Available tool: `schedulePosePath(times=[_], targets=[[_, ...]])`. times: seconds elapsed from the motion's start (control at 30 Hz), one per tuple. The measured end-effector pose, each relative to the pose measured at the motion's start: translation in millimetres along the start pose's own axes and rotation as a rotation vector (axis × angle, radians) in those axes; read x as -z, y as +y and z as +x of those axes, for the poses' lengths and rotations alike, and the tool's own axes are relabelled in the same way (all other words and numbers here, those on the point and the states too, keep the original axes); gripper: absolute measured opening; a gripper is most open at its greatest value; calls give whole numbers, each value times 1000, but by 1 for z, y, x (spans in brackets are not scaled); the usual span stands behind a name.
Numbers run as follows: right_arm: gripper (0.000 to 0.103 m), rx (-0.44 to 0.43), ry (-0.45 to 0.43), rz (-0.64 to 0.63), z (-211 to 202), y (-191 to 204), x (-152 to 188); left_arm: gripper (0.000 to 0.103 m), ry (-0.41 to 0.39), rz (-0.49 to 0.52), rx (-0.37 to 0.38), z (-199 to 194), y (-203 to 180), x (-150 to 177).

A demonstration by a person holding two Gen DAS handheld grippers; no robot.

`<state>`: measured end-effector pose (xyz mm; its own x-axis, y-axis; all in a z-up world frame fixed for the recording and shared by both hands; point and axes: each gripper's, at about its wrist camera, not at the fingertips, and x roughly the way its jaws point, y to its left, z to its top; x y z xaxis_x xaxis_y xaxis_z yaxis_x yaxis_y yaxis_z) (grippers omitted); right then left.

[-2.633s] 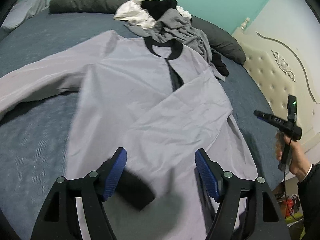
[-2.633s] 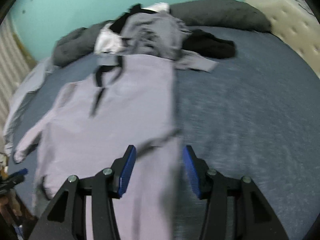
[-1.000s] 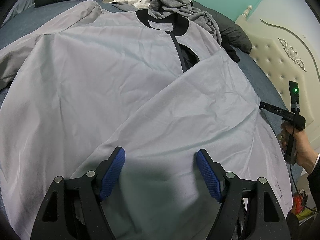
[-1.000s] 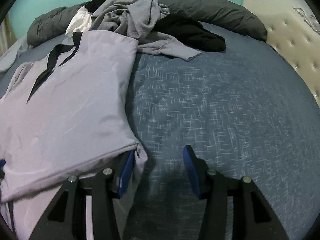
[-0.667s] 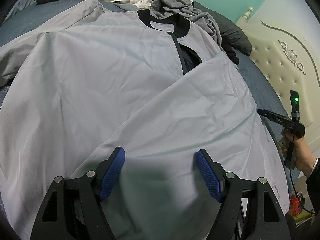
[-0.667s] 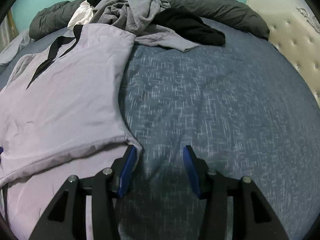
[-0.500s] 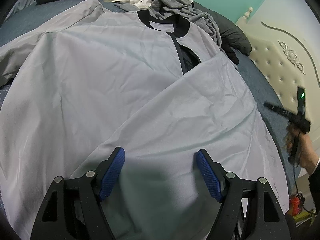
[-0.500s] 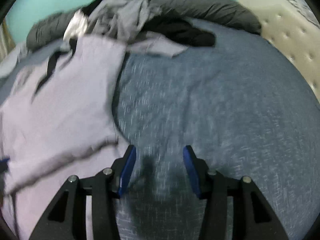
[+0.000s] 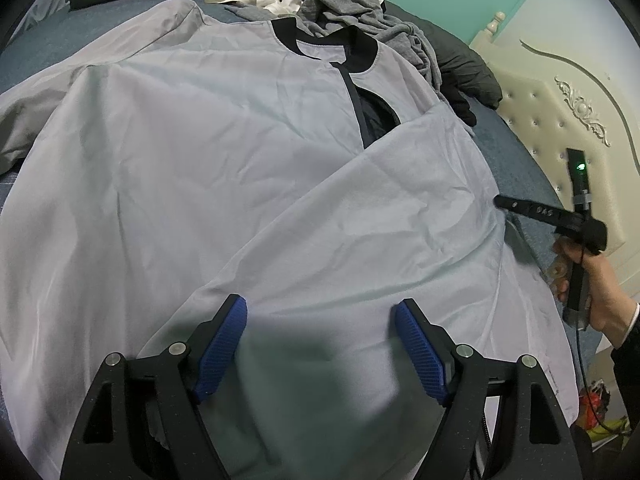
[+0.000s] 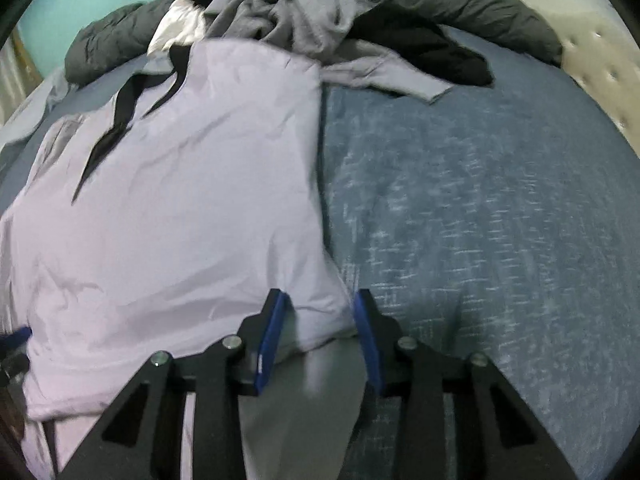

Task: Fold clothes
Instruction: 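Open the right tool and withdraw it from the folded sleeve, then reach the left tool to the other black sleeve cuff and grasp it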

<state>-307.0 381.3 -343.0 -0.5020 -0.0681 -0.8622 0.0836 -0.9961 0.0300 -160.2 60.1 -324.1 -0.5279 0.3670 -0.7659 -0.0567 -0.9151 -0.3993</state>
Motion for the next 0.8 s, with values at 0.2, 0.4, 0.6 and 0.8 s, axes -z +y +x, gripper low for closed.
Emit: schedulePosePath(times=[0.2, 0.4, 0.6, 0.8], targets=[[37, -28, -131, 114, -53, 5, 11, 81, -11, -19, 6, -14, 1, -5], [39, -127, -225, 142, -94, 43, 44, 81, -74, -89, -2, -66, 22, -20], [50, -258, -226, 166, -105, 78, 76, 83, -127, -229, -58, -130, 87, -27], [54, -277, -241, 135, -107, 103, 95, 83, -178, -444, -191, -193, 187, -13]])
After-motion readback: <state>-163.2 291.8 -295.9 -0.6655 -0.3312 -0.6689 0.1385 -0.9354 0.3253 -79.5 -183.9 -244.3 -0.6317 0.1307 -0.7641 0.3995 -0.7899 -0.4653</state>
